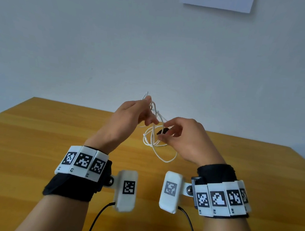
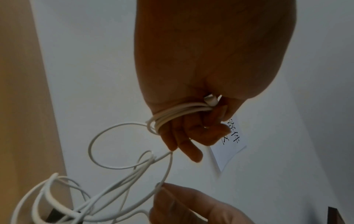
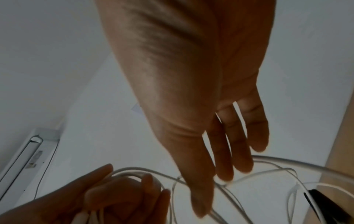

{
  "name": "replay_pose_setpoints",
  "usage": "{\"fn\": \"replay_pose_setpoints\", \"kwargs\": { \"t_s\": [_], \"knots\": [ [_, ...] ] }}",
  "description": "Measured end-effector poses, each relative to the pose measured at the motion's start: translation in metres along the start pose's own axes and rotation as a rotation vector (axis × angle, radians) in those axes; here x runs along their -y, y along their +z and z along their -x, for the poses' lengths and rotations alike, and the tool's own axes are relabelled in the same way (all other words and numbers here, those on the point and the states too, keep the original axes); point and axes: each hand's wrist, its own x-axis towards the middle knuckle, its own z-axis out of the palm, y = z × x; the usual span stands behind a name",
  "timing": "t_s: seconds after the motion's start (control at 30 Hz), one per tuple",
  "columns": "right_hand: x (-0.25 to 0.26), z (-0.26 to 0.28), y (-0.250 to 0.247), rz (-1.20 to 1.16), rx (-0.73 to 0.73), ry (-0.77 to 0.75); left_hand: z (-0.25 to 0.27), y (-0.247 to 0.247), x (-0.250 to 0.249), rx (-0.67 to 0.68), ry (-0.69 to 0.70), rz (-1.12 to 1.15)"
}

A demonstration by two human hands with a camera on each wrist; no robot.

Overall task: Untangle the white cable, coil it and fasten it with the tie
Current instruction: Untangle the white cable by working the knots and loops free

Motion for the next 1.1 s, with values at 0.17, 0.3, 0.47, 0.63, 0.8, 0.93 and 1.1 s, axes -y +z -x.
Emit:
{"fn": "replay_pose_setpoints", "kwargs": {
  "t_s": [0.17,0.3,0.47,0.63,0.8,0.93,1.1],
  "knots": [
    [0.006,0.000,0.002,-0.026,-0.008,-0.028,-0.001,-0.001,0.001,0.070,-0.007,0.067],
    [0.002,-0.001,-0.001,0.018,-0.005,-0.014,-0.001,-0.003,-0.004,-0.074,-0.019,0.139],
    [-0.012,0.002,-0.013,0.057,-0.112,0.122,-0.007,-0.014,0.005,-0.408,-0.044,0.315],
    [-0.024,0.005,-0.022,-0.121,-0.305,0.312,-0.006,-0.022,0.007,-0.521,-0.048,0.389],
    [-0.047,0.006,-0.031,-0.197,-0.435,0.461,-0.005,-0.030,0.011,-0.614,-0.078,0.364],
    [-0.054,0.005,-0.036,-0.185,-0.453,0.487,-0.005,-0.026,0.011,-0.540,-0.055,0.296],
    [-0.031,-0.001,-0.028,-0.215,-0.118,0.416,-0.008,-0.010,0.008,-0.310,-0.049,0.396]
  ]
}}
